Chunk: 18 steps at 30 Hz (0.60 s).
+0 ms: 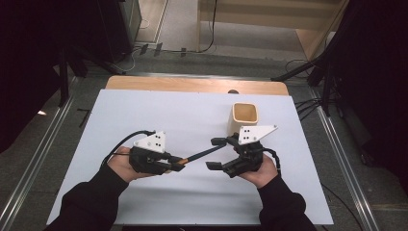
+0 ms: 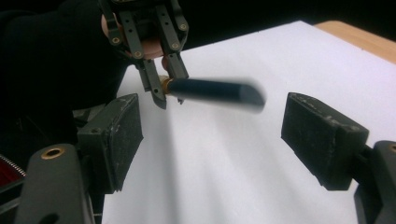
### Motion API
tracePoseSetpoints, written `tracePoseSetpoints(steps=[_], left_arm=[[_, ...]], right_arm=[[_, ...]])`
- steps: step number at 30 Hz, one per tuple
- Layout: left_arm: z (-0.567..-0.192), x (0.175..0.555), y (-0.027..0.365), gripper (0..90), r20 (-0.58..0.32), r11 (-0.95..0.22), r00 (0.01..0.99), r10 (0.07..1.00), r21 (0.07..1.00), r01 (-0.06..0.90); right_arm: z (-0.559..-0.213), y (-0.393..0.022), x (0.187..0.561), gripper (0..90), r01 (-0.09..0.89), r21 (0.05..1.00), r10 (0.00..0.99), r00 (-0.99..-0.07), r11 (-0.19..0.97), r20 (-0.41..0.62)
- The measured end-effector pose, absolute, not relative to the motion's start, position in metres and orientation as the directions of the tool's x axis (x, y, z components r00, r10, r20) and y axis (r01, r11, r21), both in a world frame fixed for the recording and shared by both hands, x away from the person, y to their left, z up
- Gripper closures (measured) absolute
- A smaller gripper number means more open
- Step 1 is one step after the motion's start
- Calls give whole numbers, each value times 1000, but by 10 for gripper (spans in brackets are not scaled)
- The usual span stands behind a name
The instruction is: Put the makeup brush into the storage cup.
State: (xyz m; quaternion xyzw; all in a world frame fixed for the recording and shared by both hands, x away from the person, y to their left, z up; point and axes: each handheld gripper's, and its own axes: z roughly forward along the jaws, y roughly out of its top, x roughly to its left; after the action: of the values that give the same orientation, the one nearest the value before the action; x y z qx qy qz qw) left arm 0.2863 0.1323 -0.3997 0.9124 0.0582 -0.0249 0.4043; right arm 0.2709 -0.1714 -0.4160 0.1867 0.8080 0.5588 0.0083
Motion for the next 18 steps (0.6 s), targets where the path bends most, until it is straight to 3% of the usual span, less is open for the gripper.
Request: tracePoseSetpoints(steps=[5, 18], left_arm=[[-401, 288, 129, 783, -80, -722, 993, 85, 681, 117], [-403, 287, 110, 783, -25, -837, 999, 25, 547, 35]], right_arm=[[-417, -169, 273, 192, 339, 876, 318, -920, 343, 231], [-422, -154, 272, 232, 267, 836, 246, -955, 478, 165]])
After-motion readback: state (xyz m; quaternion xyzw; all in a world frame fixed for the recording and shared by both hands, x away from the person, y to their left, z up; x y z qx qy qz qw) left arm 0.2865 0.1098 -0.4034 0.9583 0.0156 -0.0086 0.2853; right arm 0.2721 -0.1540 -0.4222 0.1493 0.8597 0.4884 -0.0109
